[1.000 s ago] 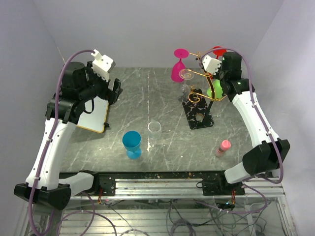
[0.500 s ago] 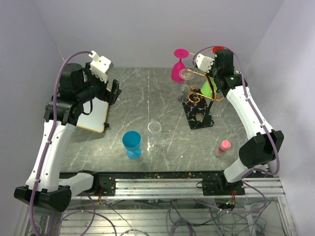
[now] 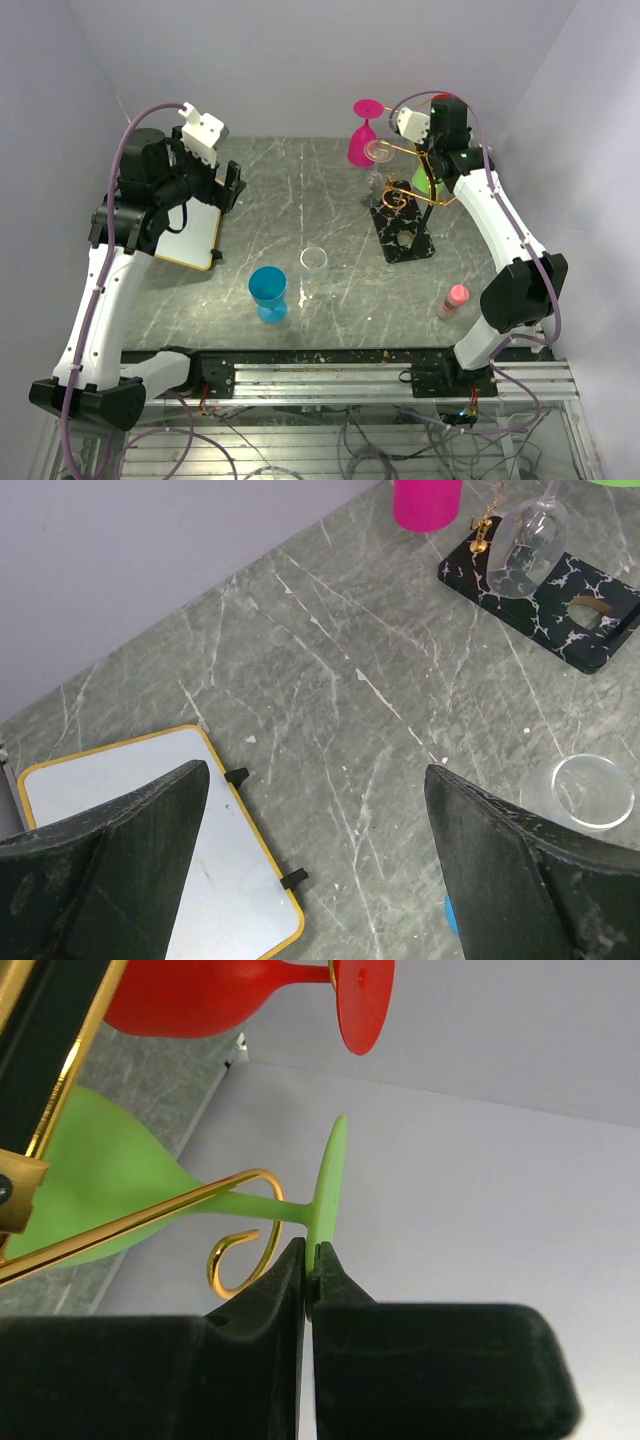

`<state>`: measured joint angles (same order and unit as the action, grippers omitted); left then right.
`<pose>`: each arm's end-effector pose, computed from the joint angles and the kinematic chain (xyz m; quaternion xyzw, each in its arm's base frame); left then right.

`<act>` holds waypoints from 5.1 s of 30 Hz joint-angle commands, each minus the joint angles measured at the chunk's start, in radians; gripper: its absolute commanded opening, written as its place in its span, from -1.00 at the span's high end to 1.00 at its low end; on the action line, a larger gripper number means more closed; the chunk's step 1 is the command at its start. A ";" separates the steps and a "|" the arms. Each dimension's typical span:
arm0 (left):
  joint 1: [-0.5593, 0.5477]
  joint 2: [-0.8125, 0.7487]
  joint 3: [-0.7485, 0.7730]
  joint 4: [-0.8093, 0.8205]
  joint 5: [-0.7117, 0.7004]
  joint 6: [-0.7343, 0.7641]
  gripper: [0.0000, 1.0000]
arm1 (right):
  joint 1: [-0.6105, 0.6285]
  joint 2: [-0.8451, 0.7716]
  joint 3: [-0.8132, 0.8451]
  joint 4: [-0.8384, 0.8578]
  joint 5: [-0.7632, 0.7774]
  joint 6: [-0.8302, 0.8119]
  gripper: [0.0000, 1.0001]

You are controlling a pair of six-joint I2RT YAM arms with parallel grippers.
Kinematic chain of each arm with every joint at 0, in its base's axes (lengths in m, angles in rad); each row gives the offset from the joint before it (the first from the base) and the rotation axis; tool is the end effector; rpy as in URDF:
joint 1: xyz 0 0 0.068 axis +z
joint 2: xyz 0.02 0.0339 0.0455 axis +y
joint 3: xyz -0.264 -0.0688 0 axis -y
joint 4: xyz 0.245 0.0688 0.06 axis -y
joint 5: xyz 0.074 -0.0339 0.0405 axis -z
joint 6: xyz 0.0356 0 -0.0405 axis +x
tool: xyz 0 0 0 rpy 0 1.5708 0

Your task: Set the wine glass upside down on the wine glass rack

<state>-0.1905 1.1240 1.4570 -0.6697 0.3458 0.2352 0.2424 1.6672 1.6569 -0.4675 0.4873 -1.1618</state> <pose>0.2131 -0.0534 0.4529 0.2670 0.7643 -0.1275 0.5730 0.3774 0.0761 0.3853 -0.4397 0.7140 -0.4085 0.3605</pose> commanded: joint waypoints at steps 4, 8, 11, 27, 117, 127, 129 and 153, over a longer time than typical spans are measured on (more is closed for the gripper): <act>0.013 -0.001 0.002 0.039 0.037 -0.004 -0.98 | -0.006 0.024 0.051 0.049 0.074 -0.023 1.00; 0.013 0.002 0.004 0.039 0.040 -0.004 -0.98 | -0.011 0.025 0.047 0.047 0.093 -0.029 1.00; 0.013 0.004 0.005 0.041 0.044 -0.006 -0.98 | -0.020 0.025 0.043 0.051 0.098 -0.030 1.00; 0.013 0.021 0.005 0.050 0.065 -0.017 -0.98 | -0.052 0.010 0.015 0.051 0.113 -0.025 1.00; 0.021 0.029 -0.203 0.059 0.074 0.086 -0.98 | -0.024 -0.128 -0.085 -0.148 -0.048 0.183 0.02; 0.020 0.033 -0.260 0.106 0.115 0.048 -0.99 | -0.021 -0.187 -0.052 -0.155 -0.084 0.244 -0.30; 0.020 0.034 -0.270 0.110 0.140 0.037 -0.96 | -0.022 -0.194 -0.031 -0.165 -0.103 0.263 -0.32; -0.143 0.099 -0.274 -0.282 0.253 0.488 -0.70 | -0.151 -0.303 -0.002 -0.187 -0.332 0.399 -0.41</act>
<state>-0.3099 1.2041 1.1553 -0.8719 0.6155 0.6117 0.1246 1.4006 1.6402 -0.6437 0.2195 -0.7879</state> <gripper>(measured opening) 0.869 0.702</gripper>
